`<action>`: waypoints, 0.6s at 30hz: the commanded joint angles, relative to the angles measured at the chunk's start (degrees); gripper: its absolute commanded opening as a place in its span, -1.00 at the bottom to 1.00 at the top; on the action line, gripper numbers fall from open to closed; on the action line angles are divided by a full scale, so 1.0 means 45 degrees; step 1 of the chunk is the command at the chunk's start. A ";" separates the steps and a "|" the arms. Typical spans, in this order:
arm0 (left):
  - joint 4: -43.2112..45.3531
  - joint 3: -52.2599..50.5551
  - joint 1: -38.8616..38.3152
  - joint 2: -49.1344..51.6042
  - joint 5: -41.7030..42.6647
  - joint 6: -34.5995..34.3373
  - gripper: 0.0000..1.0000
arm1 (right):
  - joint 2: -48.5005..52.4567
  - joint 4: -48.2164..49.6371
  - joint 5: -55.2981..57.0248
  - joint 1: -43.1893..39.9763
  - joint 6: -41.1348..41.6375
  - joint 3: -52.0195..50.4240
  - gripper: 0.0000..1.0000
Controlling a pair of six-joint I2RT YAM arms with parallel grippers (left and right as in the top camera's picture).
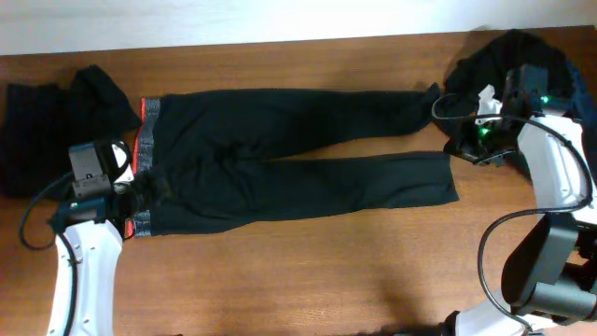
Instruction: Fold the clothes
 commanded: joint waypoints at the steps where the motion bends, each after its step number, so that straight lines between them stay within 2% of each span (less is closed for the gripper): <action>1: -0.0631 0.1243 -0.0029 -0.0189 0.0418 0.0340 0.98 | -0.0058 -0.0340 -0.0146 0.0165 -0.0427 0.0840 -0.41; 4: -0.1554 0.2404 -0.0029 -0.0141 0.0418 0.0340 0.97 | -0.0053 -0.0937 0.0102 0.0427 -0.0510 0.1622 -0.33; 9: -0.3745 0.5119 -0.0044 0.0583 0.0418 0.0345 0.96 | -0.0053 -0.2001 0.0981 0.1297 -0.0544 0.3317 -0.10; 10: -0.4711 0.6348 -0.0170 0.1200 0.0418 0.0466 0.96 | -0.0049 -0.2390 0.1287 0.1671 -0.0539 0.4007 0.00; 15: -0.6955 0.9593 -0.0797 0.3395 0.0355 0.0913 0.96 | -0.0029 -0.3254 0.1326 0.2375 -0.0389 0.5498 0.25; 16: -0.7854 1.1055 -0.1020 0.4464 0.0364 0.0957 0.96 | 0.0005 -0.3541 0.1326 0.2526 -0.0384 0.5965 0.33; 18: -0.8524 1.2531 -0.1209 0.5600 0.0369 0.1035 0.96 | 0.0068 -0.3721 0.1399 0.2579 -0.0345 0.6343 0.35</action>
